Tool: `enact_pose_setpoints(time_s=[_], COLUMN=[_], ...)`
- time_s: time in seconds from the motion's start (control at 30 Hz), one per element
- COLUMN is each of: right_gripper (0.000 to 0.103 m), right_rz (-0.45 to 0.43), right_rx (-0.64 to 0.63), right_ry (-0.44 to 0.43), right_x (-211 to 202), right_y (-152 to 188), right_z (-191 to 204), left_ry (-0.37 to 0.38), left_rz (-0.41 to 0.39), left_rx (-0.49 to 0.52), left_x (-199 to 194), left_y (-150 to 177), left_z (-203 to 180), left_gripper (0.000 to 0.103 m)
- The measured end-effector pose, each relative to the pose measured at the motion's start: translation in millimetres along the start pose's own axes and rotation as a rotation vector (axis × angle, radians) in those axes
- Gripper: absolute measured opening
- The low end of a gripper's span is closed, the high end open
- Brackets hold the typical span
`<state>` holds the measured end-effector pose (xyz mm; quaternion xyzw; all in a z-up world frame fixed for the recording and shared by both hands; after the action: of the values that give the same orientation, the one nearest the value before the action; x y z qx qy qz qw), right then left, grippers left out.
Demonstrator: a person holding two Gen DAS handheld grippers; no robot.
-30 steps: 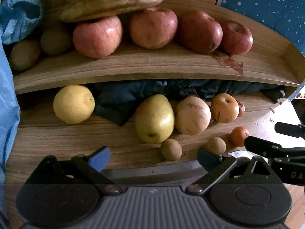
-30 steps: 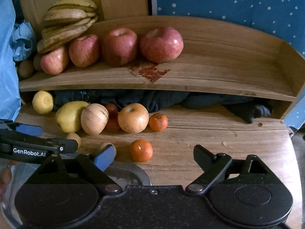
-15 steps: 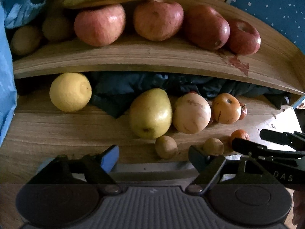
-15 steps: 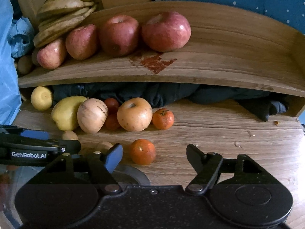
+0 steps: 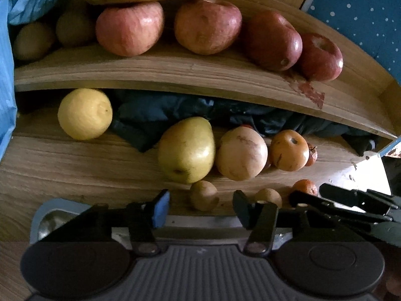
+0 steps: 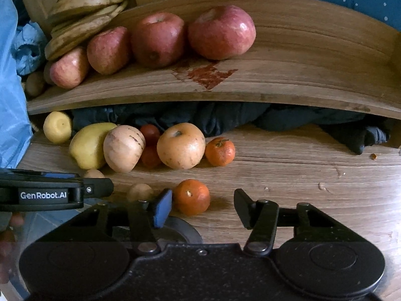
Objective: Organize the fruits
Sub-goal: 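Close the left tool on a brown kiwi while the right tool grasps a tangerine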
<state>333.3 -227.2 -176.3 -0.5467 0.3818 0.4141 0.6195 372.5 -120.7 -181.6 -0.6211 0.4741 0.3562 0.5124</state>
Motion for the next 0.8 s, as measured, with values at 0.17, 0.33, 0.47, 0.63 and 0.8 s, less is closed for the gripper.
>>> enact_pose_setpoints(time_s=[0.17, 0.33, 0.47, 0.63, 0.8], right_gripper=[0.046, 0.042, 0.035, 0.035, 0.034], right_rz=[0.006, 0.006, 0.003, -0.006, -0.032], right_rx=[0.010, 0.012, 0.011, 0.000, -0.016], right_ry=[-0.013, -0.022, -0.033, -0.036, -0.037], right_x=[1.8, 3.7, 2.9, 2.4, -7.4], right_y=[0.3, 0.5, 0.1, -2.0, -4.5], right_z=[2.6, 5.1, 5.6, 7.1, 5.0], left_ry=[0.007, -0.006, 0.007, 0.034, 0.062], left_rz=[0.010, 0.012, 0.014, 0.013, -0.006], left_rx=[-0.038, -0.052, -0.078, -0.099, -0.094], left_x=[2.4, 5.1, 6.1, 1.3, -5.2], left_y=[-0.7, -2.7, -4.0, -2.7, -3.4], left_z=[-0.1, 2.0, 4.5, 6.9, 4.9], left_gripper=[0.047, 0.039, 0.033, 0.028, 0.028])
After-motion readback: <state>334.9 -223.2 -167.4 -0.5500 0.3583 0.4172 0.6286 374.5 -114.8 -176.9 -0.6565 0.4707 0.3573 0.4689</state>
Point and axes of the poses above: each gripper's, at about its wrist camera, not at the fingertips, and x roughly the way its jaws point, z to its left, y to its underside, the point moved 10 cm from there along x, roughly the way its jaws point, and after that the axes turned 5 degrees about z, right-handed, at the moved point
